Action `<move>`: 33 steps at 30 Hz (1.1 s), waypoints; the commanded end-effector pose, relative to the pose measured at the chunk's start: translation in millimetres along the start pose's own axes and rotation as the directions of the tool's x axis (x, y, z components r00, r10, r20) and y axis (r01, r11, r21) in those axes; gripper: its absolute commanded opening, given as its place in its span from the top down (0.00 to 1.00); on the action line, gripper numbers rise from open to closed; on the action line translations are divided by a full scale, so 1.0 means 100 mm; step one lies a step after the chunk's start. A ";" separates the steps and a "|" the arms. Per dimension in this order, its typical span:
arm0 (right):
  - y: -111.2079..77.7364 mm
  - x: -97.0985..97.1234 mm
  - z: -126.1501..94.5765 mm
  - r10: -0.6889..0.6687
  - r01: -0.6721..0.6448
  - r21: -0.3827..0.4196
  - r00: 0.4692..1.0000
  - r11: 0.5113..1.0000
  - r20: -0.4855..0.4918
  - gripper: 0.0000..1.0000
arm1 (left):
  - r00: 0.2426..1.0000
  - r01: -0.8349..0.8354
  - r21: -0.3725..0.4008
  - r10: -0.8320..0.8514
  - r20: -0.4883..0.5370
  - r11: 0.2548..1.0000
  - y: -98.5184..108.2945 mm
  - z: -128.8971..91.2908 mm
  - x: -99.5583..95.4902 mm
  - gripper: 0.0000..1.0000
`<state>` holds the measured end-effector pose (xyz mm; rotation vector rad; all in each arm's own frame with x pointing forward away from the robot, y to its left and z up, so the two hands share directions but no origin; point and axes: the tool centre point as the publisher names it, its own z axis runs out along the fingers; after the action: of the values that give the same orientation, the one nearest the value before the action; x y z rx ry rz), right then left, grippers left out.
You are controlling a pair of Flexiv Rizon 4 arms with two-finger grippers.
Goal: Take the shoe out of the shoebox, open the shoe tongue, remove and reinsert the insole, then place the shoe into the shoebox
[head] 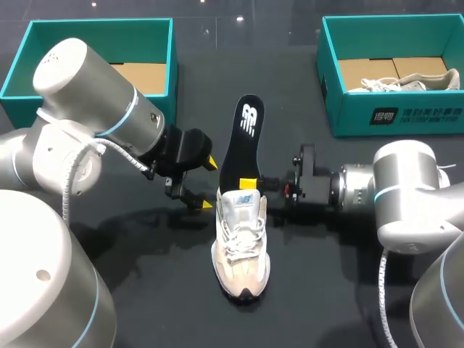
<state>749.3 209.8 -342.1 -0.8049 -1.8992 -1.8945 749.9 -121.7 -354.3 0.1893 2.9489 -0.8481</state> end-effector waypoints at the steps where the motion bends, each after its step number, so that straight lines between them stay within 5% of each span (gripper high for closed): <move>1: -0.10 0.01 0.00 0.010 -0.010 0.008 1.000 1.000 0.002 1.00 | 1.000 0.000 -0.001 0.000 0.000 1.000 0.00 0.01 0.00 0.00; 33: -0.23 0.03 0.03 0.058 -0.059 0.064 0.998 0.996 0.006 0.97 | 1.000 0.000 -0.001 0.000 0.000 1.000 0.00 0.01 0.00 0.00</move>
<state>736.9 213.4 -350.7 -0.8453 -1.9119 -1.7915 749.9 -121.7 -354.3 0.1893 2.9489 -0.8481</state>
